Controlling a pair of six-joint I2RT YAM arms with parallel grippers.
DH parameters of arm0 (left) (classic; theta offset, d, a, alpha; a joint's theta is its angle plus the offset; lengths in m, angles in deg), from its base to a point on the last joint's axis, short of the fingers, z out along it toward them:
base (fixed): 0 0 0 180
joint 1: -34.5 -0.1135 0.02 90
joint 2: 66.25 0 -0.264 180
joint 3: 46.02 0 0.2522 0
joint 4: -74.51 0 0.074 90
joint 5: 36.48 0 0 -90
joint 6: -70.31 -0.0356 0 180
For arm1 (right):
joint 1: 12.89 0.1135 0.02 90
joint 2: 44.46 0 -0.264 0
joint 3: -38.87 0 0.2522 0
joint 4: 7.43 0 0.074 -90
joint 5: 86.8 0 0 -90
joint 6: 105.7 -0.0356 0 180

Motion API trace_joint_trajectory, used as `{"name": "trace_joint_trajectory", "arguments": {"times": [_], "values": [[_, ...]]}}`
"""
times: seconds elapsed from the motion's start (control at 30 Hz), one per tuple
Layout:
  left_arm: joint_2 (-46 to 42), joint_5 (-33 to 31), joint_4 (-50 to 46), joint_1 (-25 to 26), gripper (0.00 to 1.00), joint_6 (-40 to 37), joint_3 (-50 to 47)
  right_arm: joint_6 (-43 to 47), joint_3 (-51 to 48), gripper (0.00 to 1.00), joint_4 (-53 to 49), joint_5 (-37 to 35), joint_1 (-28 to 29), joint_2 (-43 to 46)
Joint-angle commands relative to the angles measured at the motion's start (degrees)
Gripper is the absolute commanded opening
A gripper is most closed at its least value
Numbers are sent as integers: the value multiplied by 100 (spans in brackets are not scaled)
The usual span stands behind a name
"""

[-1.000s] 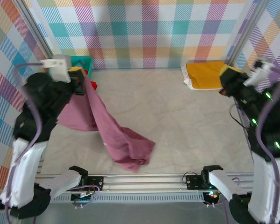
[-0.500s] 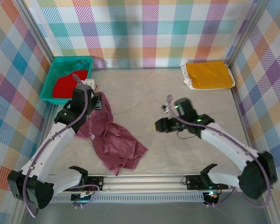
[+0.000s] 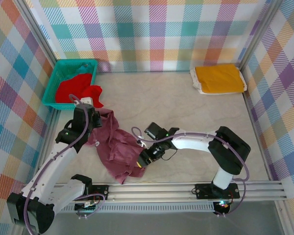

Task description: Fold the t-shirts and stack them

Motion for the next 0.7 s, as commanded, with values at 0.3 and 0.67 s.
{"name": "trace_joint_trajectory", "arguments": {"times": [0.3, 0.67], "values": [[-456, 152, 79, -63, 0, 333, -394, -1259, 378, 51, -359, -207, 32, -241], [-523, 190, 108, -63, 0, 365, -488, -1337, 646, 52, -332, 106, 33, -793]]}}
